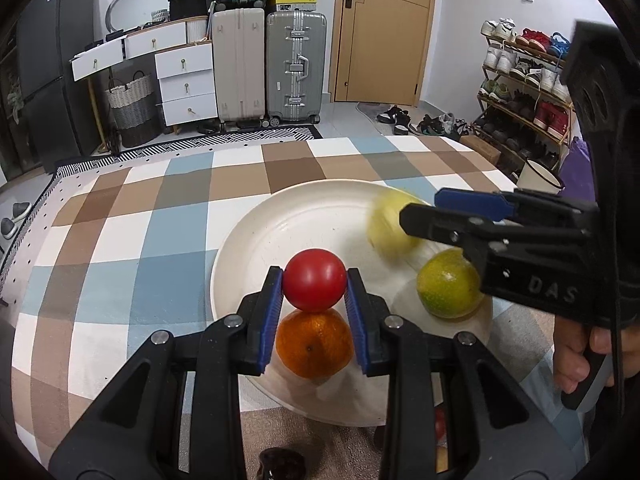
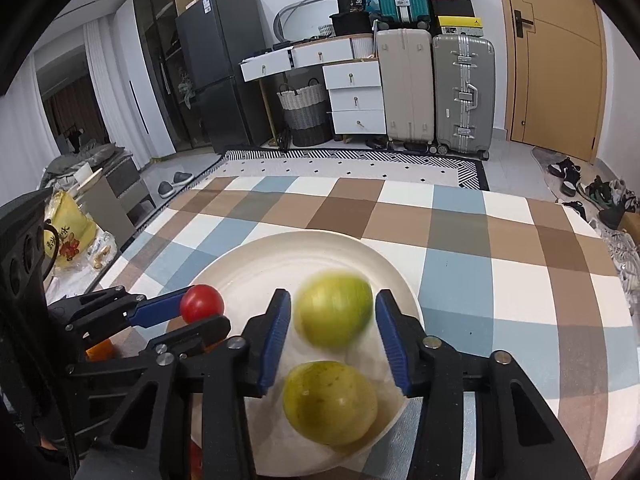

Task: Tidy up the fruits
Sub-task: 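Carry the tomato and pomelo onto the plate and open both tools, then withdraw both tools and move the left tool toward the dark plum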

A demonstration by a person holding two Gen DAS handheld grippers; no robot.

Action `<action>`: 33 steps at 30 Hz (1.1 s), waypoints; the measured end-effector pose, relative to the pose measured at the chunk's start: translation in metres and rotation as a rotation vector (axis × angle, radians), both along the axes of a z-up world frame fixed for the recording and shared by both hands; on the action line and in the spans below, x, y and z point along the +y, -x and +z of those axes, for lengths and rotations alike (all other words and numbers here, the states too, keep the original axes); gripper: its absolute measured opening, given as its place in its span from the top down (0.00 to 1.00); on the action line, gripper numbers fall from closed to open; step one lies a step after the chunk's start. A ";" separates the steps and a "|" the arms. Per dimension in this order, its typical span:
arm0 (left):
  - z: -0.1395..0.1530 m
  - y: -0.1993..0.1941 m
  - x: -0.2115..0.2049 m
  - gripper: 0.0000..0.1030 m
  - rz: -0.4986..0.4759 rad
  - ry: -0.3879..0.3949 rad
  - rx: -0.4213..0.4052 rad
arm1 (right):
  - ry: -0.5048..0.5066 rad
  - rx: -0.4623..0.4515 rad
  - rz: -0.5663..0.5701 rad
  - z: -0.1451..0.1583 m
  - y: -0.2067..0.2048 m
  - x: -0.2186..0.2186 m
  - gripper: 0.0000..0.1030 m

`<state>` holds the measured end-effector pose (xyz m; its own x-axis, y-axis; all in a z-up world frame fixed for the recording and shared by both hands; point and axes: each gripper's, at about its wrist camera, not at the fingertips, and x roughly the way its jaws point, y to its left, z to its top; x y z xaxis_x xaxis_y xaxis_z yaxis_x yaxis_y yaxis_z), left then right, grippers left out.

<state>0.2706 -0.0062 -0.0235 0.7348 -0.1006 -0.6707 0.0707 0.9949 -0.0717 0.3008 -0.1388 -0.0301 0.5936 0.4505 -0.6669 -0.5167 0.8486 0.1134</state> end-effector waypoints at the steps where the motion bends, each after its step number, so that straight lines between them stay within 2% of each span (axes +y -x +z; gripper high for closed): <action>1: 0.000 0.001 0.000 0.73 0.000 0.002 0.000 | 0.008 0.003 0.001 0.000 -0.002 0.001 0.57; 8: 0.000 0.001 0.003 0.70 0.004 0.017 0.006 | -0.010 0.001 -0.008 0.003 0.005 -0.009 0.56; 10: 0.002 0.004 0.004 0.47 0.000 0.028 0.013 | -0.018 -0.005 -0.020 0.005 0.009 -0.014 0.51; 11: 0.004 0.006 0.005 0.41 0.002 0.035 0.004 | -0.023 -0.009 -0.026 0.006 0.011 -0.018 0.50; 13: 0.010 0.017 0.012 0.19 0.022 0.049 -0.029 | -0.031 -0.012 -0.032 0.007 0.016 -0.026 0.47; 15: 0.016 0.024 0.017 0.16 0.028 0.067 -0.041 | -0.037 -0.018 -0.045 0.009 0.022 -0.036 0.27; 17: 0.021 0.032 0.022 0.11 0.034 0.073 -0.037 | -0.060 -0.022 -0.064 0.011 0.028 -0.047 0.12; 18: 0.023 0.037 0.026 0.02 0.041 0.074 -0.040 | -0.081 -0.019 -0.075 0.012 0.032 -0.053 0.07; 21: 0.030 0.056 0.033 0.01 0.063 0.066 -0.070 | -0.110 -0.007 -0.086 0.014 0.040 -0.063 0.00; 26: 0.035 0.080 0.038 0.01 0.070 0.060 -0.071 | -0.084 -0.022 -0.074 0.014 0.060 -0.067 0.00; 33: 0.029 0.106 0.030 0.01 0.071 0.013 -0.058 | -0.061 0.020 -0.018 0.005 0.084 -0.065 0.00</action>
